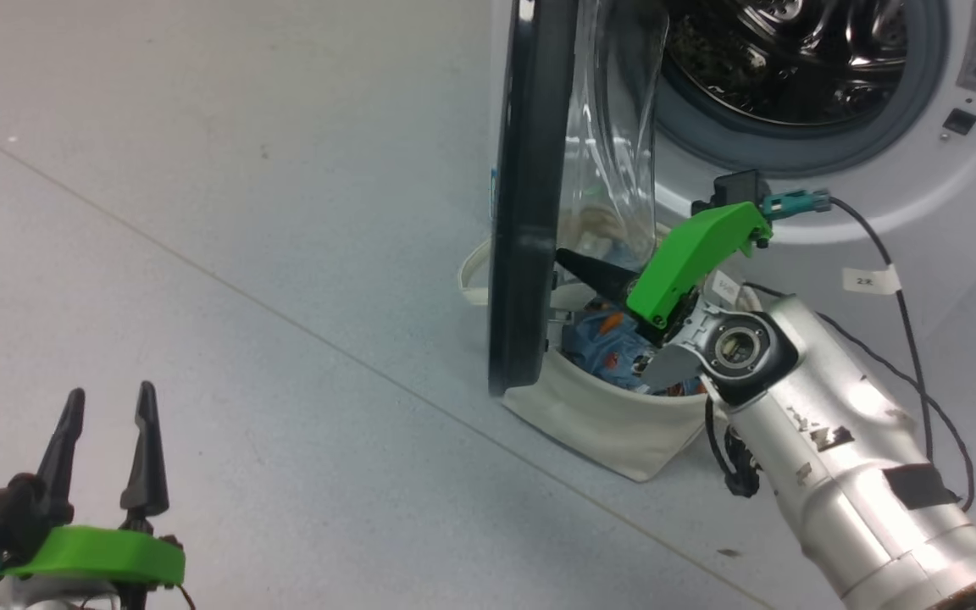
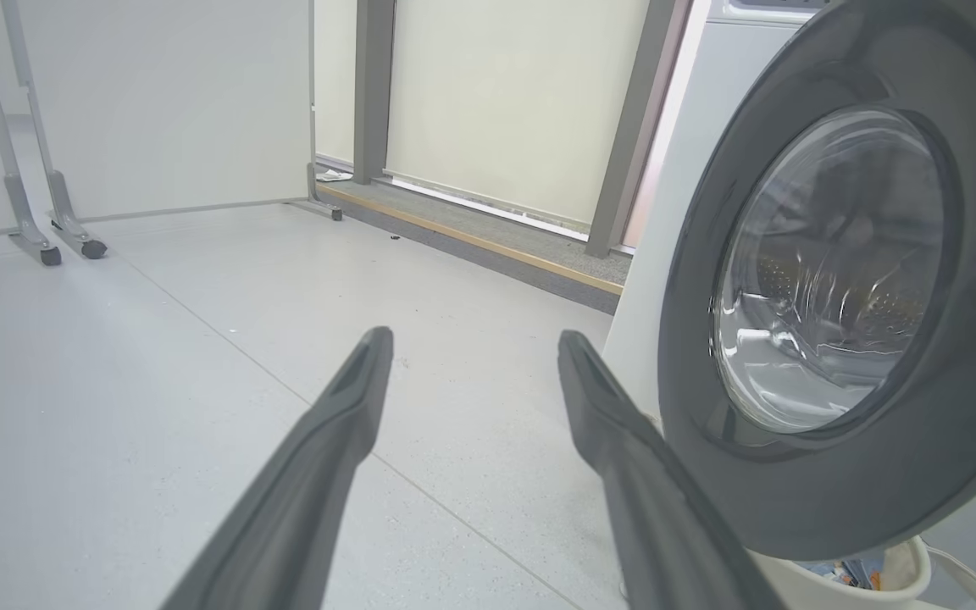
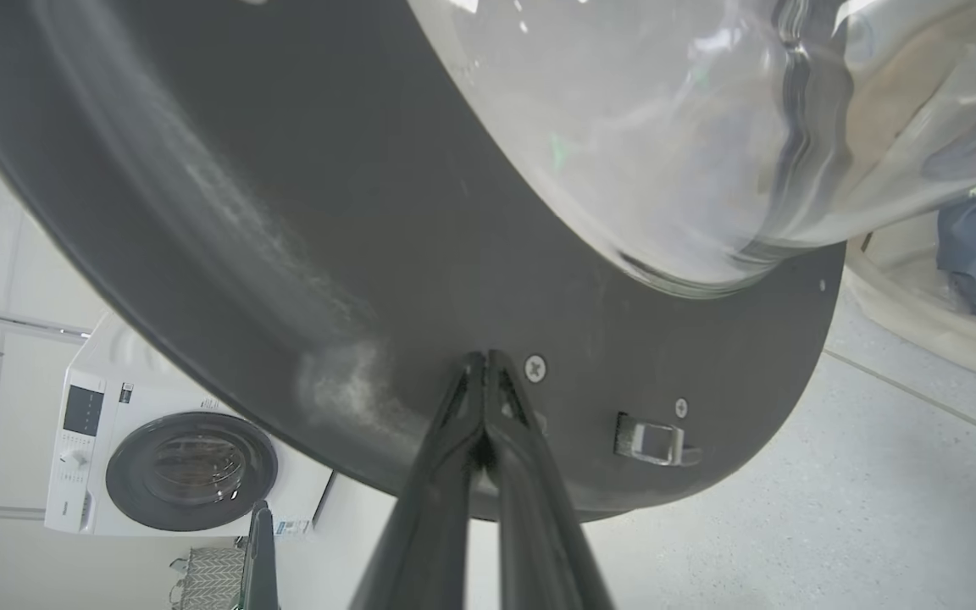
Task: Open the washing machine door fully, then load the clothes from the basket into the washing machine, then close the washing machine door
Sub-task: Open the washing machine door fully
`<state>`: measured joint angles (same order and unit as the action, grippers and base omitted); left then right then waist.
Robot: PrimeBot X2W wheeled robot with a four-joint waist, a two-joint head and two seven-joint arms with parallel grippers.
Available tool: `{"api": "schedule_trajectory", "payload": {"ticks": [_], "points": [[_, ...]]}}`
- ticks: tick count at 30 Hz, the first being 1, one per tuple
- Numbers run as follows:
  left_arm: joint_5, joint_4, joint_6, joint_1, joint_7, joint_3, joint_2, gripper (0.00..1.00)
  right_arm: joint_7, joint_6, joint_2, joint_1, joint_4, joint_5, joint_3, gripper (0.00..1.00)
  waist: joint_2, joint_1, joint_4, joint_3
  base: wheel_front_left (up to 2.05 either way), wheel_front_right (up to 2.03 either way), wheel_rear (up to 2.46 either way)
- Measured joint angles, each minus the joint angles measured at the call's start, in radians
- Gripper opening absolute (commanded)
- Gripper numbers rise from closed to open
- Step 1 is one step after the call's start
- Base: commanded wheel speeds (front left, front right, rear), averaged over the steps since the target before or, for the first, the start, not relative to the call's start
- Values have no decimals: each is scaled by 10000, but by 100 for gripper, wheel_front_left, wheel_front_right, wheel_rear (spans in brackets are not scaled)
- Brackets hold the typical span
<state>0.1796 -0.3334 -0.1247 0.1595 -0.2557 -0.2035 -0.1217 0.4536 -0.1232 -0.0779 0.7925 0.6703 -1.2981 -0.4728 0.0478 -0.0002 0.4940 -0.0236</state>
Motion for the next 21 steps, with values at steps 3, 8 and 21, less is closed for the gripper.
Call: {"api": "schedule_trajectory", "payload": {"ticks": [3,8,21], "points": [[44,211,12,0,0,-67,-19,100,-33,0,31,11,0,-163,-278,0,0,3,85,-170,0,0,0],[104,548,27,-137,0,-267,29,100,-157,0,21,305,61,-372,-616,0,0,3,219,-476,0,0,0],[267,1168,190,-442,-2,-708,240,100,-535,0,27,1077,92,-1392,-1883,0,-1,3,472,-985,0,0,0]]}}
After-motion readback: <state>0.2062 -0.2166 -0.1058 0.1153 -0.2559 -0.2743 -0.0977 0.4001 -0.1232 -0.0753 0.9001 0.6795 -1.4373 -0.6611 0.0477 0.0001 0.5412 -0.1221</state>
